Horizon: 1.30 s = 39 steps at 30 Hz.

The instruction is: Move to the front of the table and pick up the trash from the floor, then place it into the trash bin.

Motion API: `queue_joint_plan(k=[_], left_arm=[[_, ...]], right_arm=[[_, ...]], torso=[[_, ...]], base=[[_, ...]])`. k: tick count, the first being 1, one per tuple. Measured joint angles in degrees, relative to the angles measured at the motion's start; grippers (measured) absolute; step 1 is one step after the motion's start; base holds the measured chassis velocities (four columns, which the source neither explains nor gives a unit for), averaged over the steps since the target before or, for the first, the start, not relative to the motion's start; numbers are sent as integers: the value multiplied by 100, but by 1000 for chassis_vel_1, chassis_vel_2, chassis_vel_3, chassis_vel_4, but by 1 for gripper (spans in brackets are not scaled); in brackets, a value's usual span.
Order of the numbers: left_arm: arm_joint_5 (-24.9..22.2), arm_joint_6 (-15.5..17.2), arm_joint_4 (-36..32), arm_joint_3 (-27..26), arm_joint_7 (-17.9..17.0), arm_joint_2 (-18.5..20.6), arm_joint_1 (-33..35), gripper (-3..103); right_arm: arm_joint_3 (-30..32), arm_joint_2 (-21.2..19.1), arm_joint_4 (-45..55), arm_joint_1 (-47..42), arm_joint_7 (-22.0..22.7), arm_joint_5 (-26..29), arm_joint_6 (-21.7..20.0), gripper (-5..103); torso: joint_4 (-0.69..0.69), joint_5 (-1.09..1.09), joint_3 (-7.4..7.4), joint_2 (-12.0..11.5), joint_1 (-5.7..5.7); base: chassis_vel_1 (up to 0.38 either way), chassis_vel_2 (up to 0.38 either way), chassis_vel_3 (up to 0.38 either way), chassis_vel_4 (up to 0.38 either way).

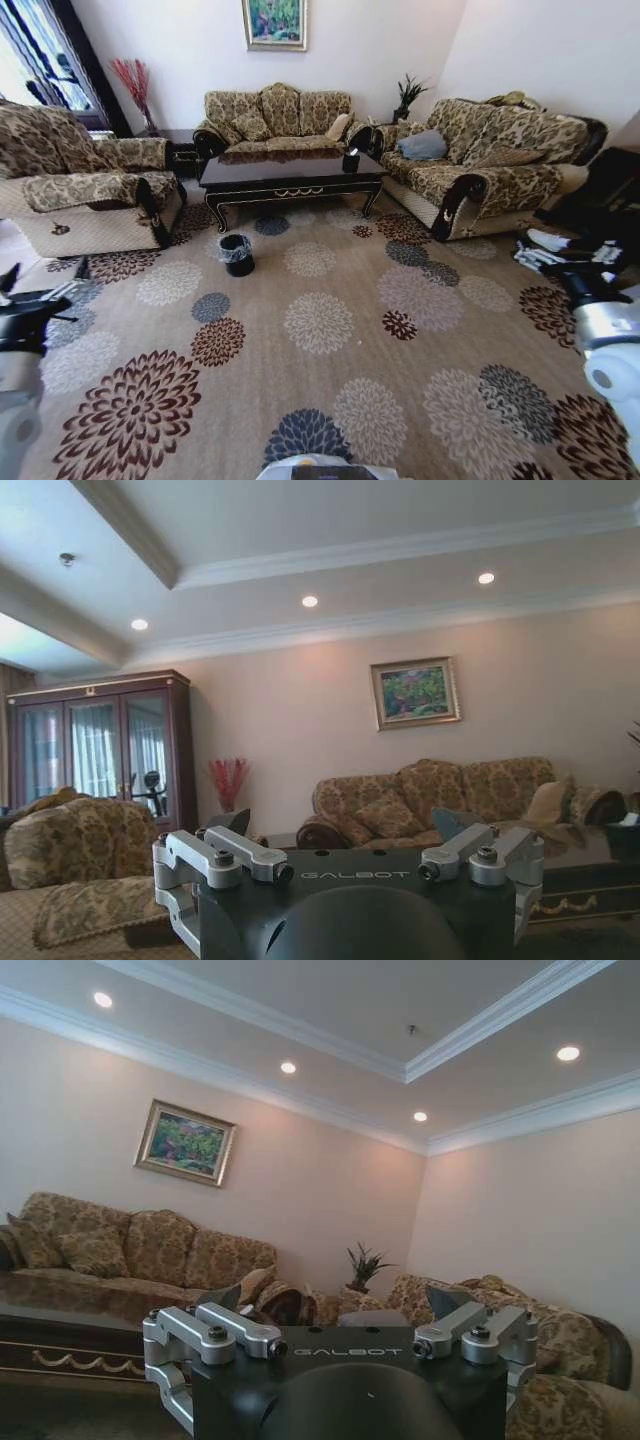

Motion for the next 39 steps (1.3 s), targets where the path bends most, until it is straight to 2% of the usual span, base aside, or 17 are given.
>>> queue_joint_plan(k=[5, 8, 39], left_arm=[[253, 0, -371, 402, 1, -120, 152, 100], [290, -1, -426, 456, 0, -131, 160, 100], [292, -24, -426, 359, -8, -139, 179, 100]], right_arm=[[-367, 69, 424, -38, -2, 87, 71, 100], [-435, 72, 537, -48, -5, 86, 81, 100], [-507, 121, 578, -141, -20, -62, 86, 100]], torso=[[0, -1, 78, 144, 63], [0, -1, 116, 212, 93], [0, -1, 575, 1009, 434]], base=[[0, 0, 0, 0], [0, 0, 0, 0], [0, 0, 0, 0]])
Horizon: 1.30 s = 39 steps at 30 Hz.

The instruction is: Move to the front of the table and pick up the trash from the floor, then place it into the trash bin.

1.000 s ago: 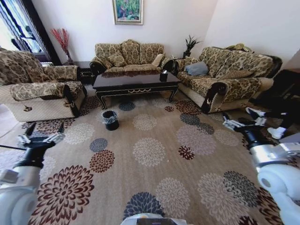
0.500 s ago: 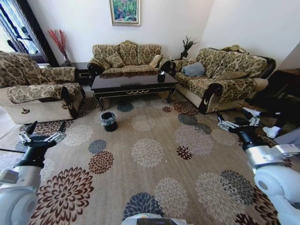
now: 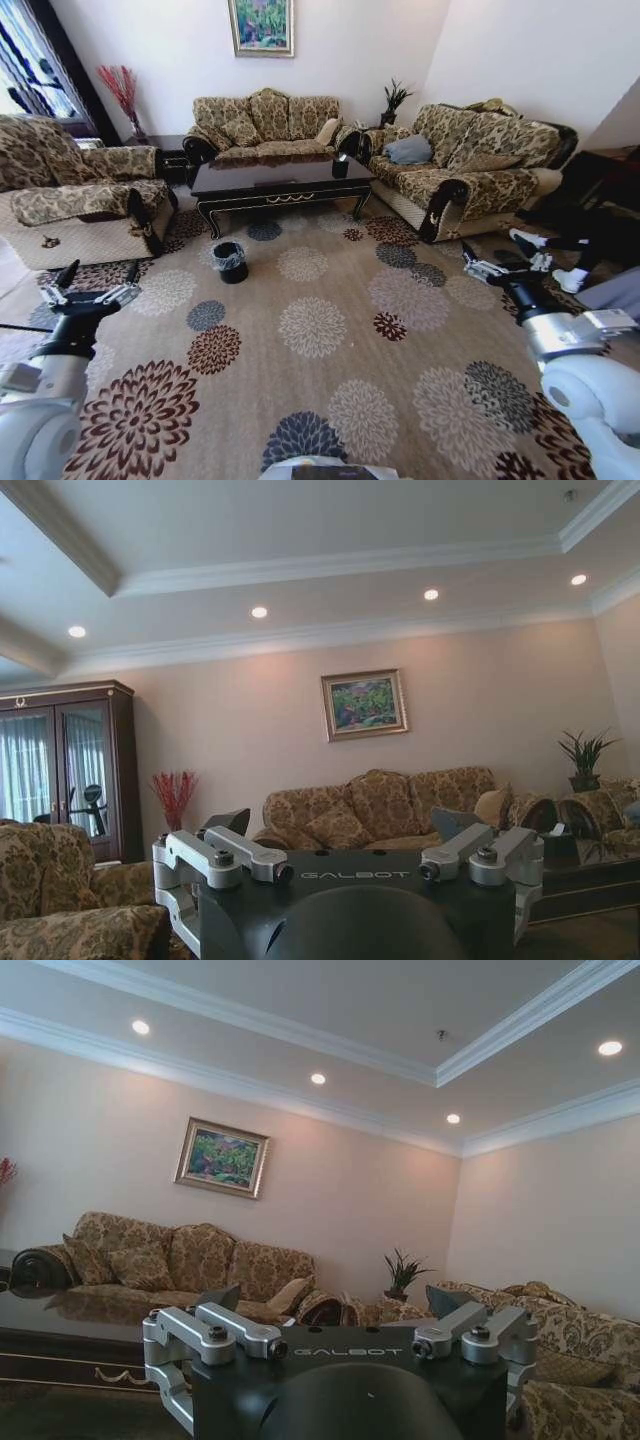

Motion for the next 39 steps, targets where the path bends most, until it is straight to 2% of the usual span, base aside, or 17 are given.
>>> queue_joint_plan(k=[19, 39], left_arm=[[0, -33, -40, 1, -5, -51, 53, 100], [83, -143, 33, 141, 17, -27, 5, 100]], right_arm=[[39, -21, 10, -15, -4, 7, 5, 100], [37, -46, -45, -5, -5, 12, 5, 100]], torso=[[0, 0, 248, 445, 196], [0, 0, 562, 1020, 455]], base=[[0, 0, 0, 0], [0, 0, 0, 0]])
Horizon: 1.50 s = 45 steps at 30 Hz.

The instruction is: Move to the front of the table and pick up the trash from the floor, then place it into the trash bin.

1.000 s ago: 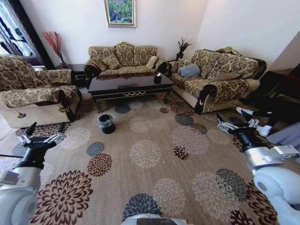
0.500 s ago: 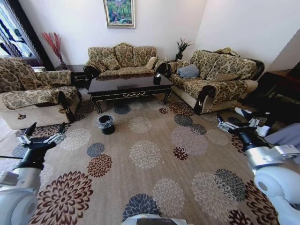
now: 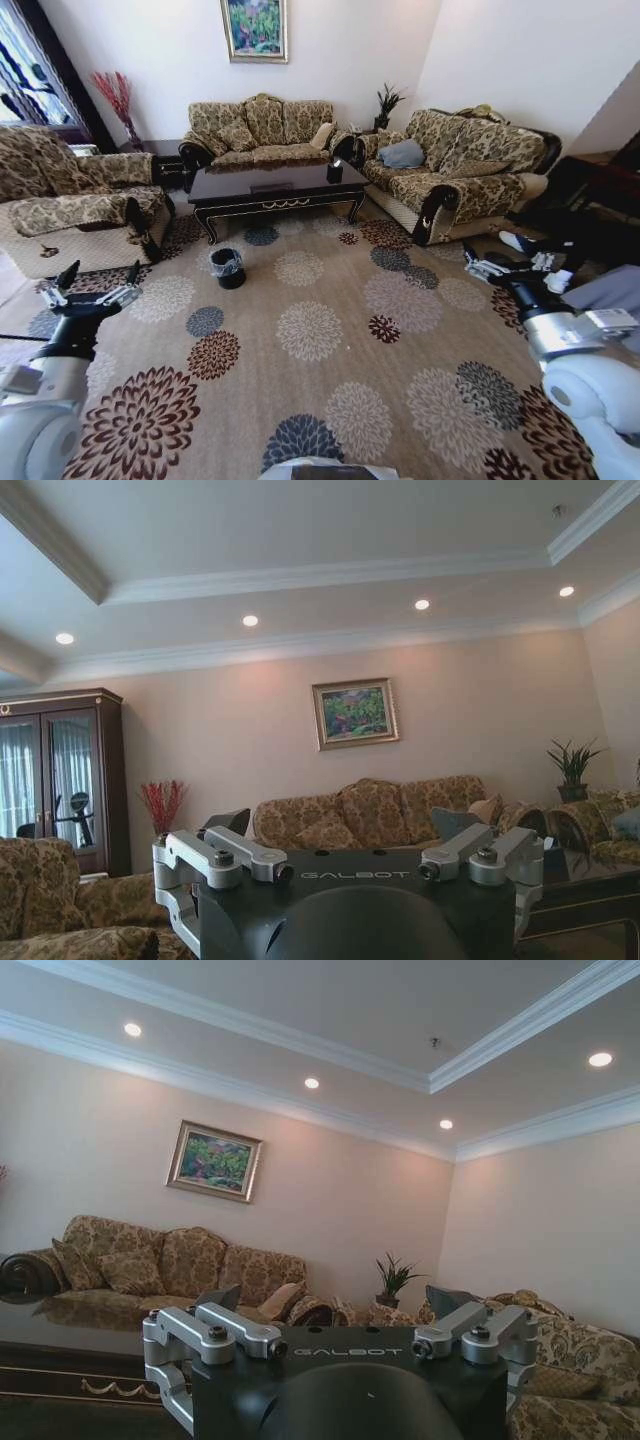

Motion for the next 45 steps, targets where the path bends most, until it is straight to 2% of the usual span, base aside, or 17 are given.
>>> queue_joint_plan(k=[13, 24, 45], left_arm=[[57, -10, 33, 100, -46, -15, -35, 100], [191, -48, 40, 194, -175, -35, -59, 100], [212, 6, 17, 198, -338, -74, -35, 100]], right_arm=[[-42, -11, -49, 48, 0, -9, -1, 100], [-45, -1, -58, 60, 0, -10, -2, 100], [-17, 12, -17, 24, 1, -12, -2, 100]], torso=[[0, 0, 234, 428, 193], [0, 0, 374, 680, 306], [0, 0, 369, 671, 301]], base=[[0, 0, 0, 0], [0, 0, 0, 0], [0, 0, 0, 0]])
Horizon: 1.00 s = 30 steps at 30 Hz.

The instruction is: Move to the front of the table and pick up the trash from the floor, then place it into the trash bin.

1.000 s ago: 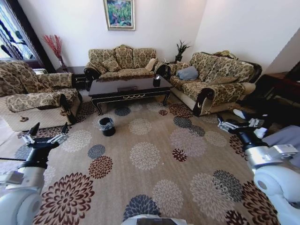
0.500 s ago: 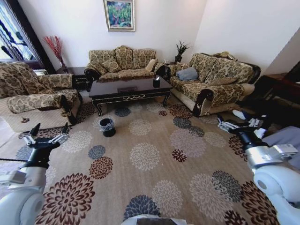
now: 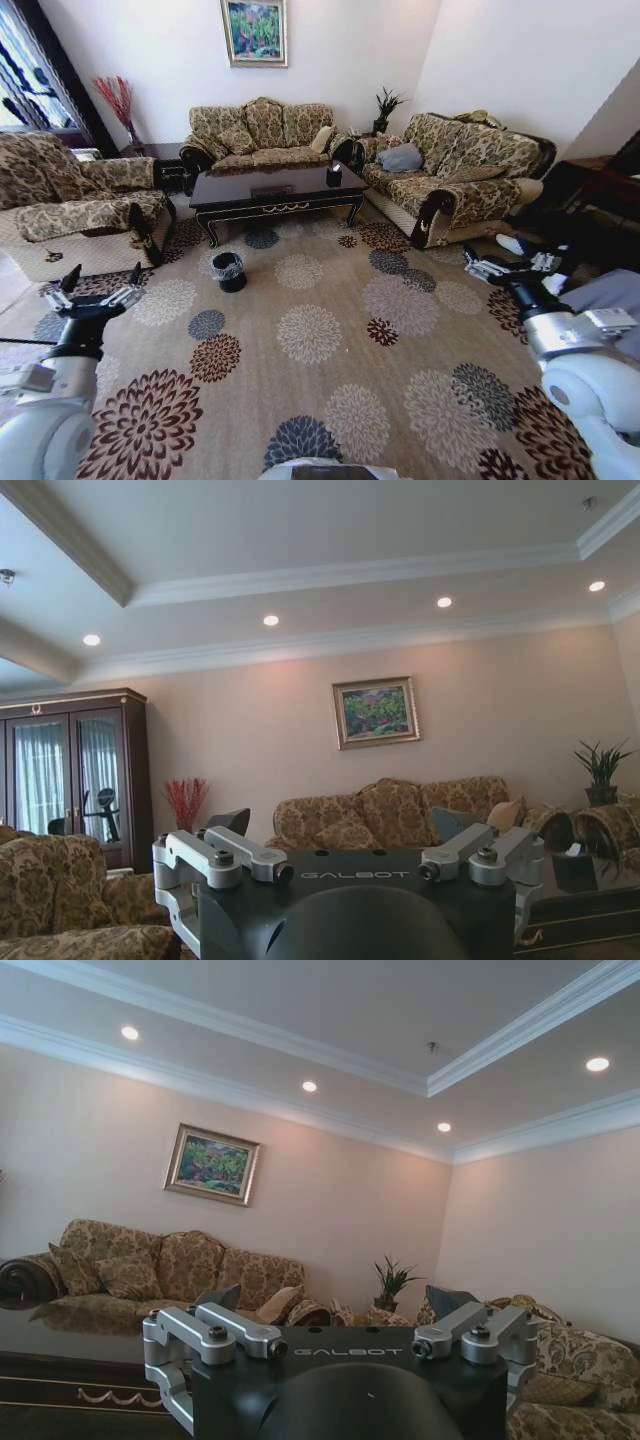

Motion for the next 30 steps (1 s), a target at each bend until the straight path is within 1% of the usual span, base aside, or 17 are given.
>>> queue_joint_plan(k=[11, 18, 24, 30], left_arm=[[12, 3, -15, -13, 0, -7, 8, 100], [23, 2, -17, -18, 2, -12, 12, 100], [51, -59, -15, 6, 5, -19, 13, 100], [56, -78, -14, 8, 8, -11, 15, 100]], right_arm=[[11, -2, 4, 4, 2, 8, 0, 100], [9, -2, 4, 14, 2, 10, 0, 100], [5, 1, 4, 14, 2, 10, 0, 100], [5, 7, 8, 1, 4, 10, 0, 100]], torso=[[0, 0, -10, -19, -8], [0, 0, -15, -27, -12], [4, 0, -18, -33, -14], [-1, 0, -20, -36, -16]], base=[[3, 3, 2, 5], [55, 55, 66, 54], [69, 75, 73, 75], [0, 0, 0, 0]])
